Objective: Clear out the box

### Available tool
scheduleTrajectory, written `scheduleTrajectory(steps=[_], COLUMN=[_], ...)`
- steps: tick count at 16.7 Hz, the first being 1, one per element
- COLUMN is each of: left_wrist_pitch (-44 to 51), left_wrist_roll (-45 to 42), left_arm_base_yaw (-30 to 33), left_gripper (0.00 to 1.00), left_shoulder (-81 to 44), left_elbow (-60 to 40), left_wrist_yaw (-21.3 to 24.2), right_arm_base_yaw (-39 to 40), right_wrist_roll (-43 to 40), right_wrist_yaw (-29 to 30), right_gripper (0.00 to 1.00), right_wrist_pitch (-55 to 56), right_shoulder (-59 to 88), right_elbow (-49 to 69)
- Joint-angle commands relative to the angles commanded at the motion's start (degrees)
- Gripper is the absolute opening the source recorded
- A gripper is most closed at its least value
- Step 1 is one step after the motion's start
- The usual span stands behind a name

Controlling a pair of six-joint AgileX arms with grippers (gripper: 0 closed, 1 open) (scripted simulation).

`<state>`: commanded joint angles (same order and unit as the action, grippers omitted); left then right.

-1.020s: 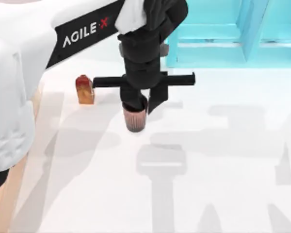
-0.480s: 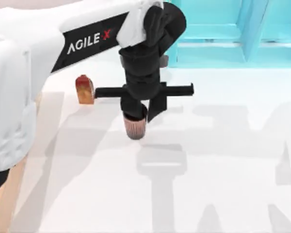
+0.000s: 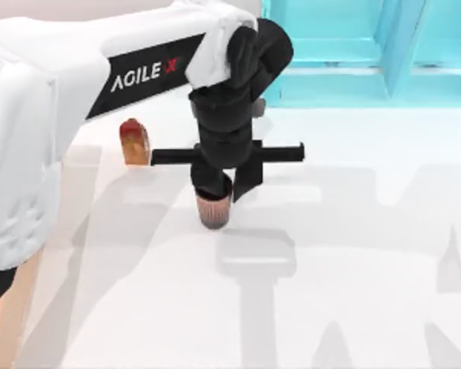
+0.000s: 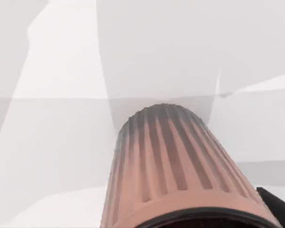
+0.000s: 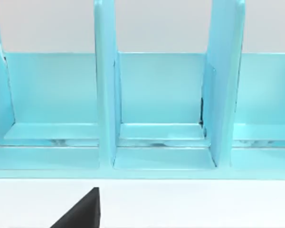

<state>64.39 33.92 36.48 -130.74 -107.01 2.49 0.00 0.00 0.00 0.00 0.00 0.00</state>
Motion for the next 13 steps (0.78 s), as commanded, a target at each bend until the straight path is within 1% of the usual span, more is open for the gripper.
scheduleTrajectory(steps=[12, 13], left_wrist_pitch=[0.0, 0.0], left_wrist_roll=[0.0, 0.0], left_arm_base_yaw=[0.0, 0.0], left_gripper=[0.98, 1.0], left_shoulder=[0.0, 0.0], left_elbow=[0.0, 0.0], left_wrist_yaw=[0.0, 0.0], right_arm_base_yaw=[0.0, 0.0], right_wrist_roll=[0.0, 0.0], right_wrist_yaw=[0.0, 0.0], right_gripper=[1.0, 1.0], right_wrist_pitch=[0.0, 0.0], right_shoulder=[0.0, 0.0], right_elbow=[0.0, 0.0])
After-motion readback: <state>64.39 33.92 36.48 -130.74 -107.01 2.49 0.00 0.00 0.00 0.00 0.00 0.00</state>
